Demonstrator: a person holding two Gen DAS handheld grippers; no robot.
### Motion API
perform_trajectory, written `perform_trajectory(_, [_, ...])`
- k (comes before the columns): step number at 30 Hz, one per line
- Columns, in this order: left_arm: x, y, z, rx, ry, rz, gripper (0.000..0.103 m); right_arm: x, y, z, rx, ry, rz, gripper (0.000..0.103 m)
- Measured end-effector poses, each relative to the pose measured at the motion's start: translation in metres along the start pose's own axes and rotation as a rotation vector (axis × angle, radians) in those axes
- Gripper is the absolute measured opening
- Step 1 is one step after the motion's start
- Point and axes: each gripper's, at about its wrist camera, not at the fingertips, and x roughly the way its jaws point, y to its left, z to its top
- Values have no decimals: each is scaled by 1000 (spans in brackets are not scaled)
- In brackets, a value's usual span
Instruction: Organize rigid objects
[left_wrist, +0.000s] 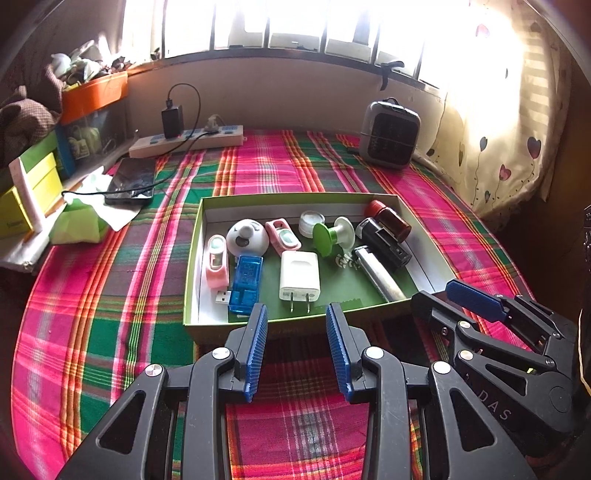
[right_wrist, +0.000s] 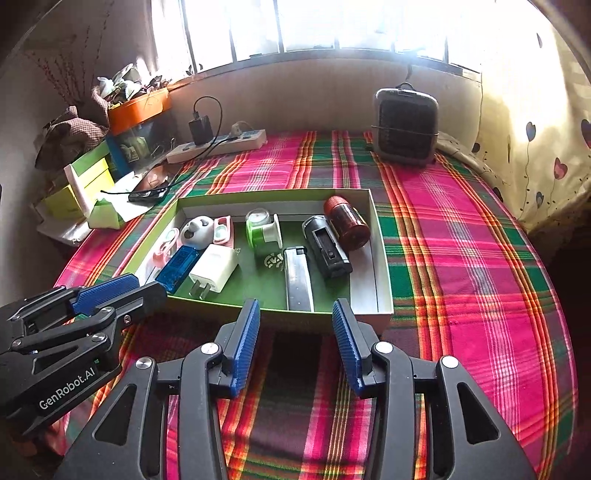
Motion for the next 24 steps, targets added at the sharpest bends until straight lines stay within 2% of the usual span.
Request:
perform_trajectory(13, [4, 2, -35, -16, 63, 22, 32, 3, 1, -28, 4, 66, -16, 46])
perform_trajectory(24, [10, 4, -49, -33, 97, 38, 33, 6, -1, -45, -6, 114, -25, 47])
